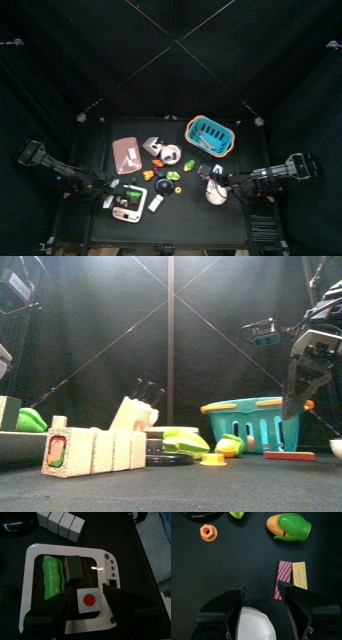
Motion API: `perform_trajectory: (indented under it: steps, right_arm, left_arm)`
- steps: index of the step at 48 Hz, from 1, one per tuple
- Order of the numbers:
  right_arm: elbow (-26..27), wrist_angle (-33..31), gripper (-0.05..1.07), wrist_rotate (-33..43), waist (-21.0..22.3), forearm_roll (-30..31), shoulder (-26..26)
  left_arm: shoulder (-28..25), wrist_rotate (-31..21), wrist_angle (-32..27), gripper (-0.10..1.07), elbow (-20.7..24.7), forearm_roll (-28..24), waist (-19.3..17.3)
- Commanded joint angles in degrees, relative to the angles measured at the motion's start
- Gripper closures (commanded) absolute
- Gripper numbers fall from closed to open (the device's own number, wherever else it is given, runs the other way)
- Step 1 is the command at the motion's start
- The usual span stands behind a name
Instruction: Grab pot
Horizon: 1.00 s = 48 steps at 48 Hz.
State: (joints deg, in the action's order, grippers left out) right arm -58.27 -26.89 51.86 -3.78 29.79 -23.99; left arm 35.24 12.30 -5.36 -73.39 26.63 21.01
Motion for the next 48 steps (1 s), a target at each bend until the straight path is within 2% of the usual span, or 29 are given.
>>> perform_trajectory:
  steps: [1, 10, 18, 27, 33, 38, 43, 48]
  right_arm:
    - [1.49, -0.18, 0.15, -0.09, -0.09, -0.09, -1.41]
    - [1.93, -3.08, 0.15, 0.0, -1.14, -0.35, -4.66]
    - [1.32, -6.06, 0.15, 0.09, -2.02, -3.25, -7.47]
    - [0.09, -10.11, 0.15, -0.18, -2.9, -8.53, -9.32]
    - [-0.88, -15.82, 0.15, -0.09, -5.19, -11.16, -10.55]
    - [-1.76, -17.84, 0.15, 0.0, -6.68, -14.06, -10.72]
    - [-2.9, -18.19, 0.15, 0.0, -7.03, -16.35, -10.28]
    - [-4.13, -18.28, 0.15, 0.35, -7.03, -17.14, -10.2]
  left_arm:
    - [0.97, 0.09, -0.09, 0.1, 1.41, -0.26, 0.0]
    - [3.87, 0.09, 0.18, 0.1, 1.41, -0.44, -0.09]
    - [5.71, 0.18, 4.22, 0.1, 1.93, -3.16, -1.49]
    - [5.01, 0.26, 13.62, 0.1, 1.76, -7.73, -3.43]
    - [3.69, 0.18, 19.86, 0.1, 0.79, -11.07, -4.66]
    - [2.2, 0.18, 23.91, 0.1, 0.44, -11.95, -5.45]
    - [0.35, 0.26, 26.63, 0.1, 0.35, -12.04, -5.62]
    - [-1.05, 0.26, 26.98, 0.1, 0.44, -12.04, -5.62]
